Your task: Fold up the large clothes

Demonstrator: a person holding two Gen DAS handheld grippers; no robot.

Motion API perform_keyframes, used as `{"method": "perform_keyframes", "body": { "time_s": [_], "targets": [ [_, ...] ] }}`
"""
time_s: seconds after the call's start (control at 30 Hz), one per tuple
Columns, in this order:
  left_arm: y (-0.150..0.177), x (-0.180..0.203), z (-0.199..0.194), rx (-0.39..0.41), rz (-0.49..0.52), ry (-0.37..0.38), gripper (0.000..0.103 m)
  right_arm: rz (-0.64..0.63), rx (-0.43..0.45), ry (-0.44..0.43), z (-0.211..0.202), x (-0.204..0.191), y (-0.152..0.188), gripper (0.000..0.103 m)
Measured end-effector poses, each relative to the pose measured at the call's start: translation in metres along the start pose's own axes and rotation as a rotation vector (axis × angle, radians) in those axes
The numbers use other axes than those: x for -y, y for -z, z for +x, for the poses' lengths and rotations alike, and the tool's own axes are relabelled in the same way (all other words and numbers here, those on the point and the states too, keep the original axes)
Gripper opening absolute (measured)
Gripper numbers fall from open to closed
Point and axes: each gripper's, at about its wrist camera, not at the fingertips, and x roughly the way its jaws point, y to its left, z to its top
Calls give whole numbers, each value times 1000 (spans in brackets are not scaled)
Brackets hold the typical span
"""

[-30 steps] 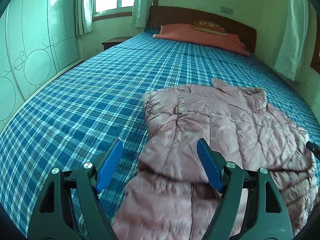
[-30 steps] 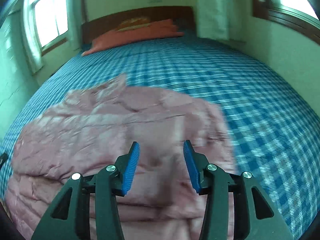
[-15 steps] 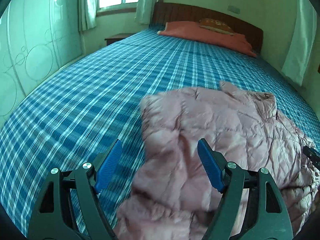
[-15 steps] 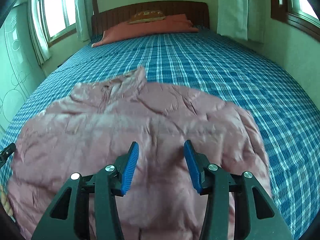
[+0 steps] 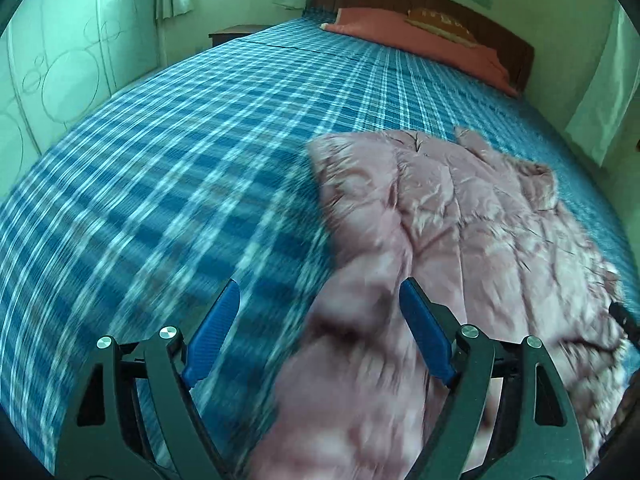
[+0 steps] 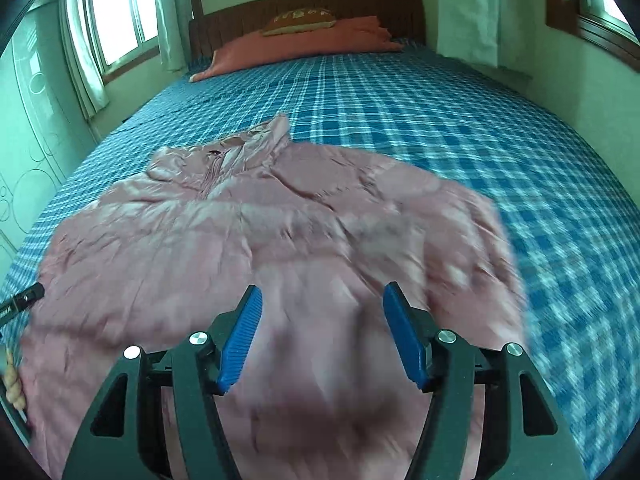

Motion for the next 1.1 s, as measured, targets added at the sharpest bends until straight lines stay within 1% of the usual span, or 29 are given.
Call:
{"method": "perform_keyframes", "body": {
  "time_s": [0.03,0.1,0.17,0.2,0.3,0.37,0.4,0.5,0.57,0.6,0.7,0.8,0.9,0.93,1.0,1.1],
  "targets": [
    [2,-4,-9,1,-10,5,82,6,-1,2,-9,5,6,63],
    [21,-22,-34,1,-32,12,82,34,-8,10,-37,29,29,63],
    [31,-38,-53,5,-52,15,82,62,-19,27,-56,46,47,64],
    [41,-47,-64,8,-67,17,82,78,-27,32,-68,55,59,64],
    [78,-79,-98,-4,-123,41,82,124,-42,70,-105,86,100,64],
    [108,-99,-118,-21,-167,56,82,167,-53,77,-124,102,128,65],
    [121,-106,-126,-29,-189,68,82,183,-60,76,-129,107,136,67],
    [152,-123,-141,-50,-253,105,82,271,-97,43,-148,128,181,67],
    [173,-133,-150,-63,-327,143,82,317,-106,23,-157,136,203,67],
    [185,-138,-156,-71,-375,173,82,335,-104,14,-162,138,211,67],
    [209,-145,-168,-76,-475,232,82,411,-90,-33,-179,145,241,67],
    [226,-144,-177,-68,-534,271,82,478,-86,-89,-186,150,256,67],
    [239,-141,-184,-73,-590,320,82,549,-82,-184,-191,149,272,67],
    [250,-142,-188,-79,-620,346,82,563,-83,-207,-191,147,274,67],
    [261,-141,-192,-85,-666,390,82,592,-74,-257,-195,144,282,67],
    [271,-138,-198,-70,-689,421,82,647,-75,-366,-194,135,294,68]
  ]
}}
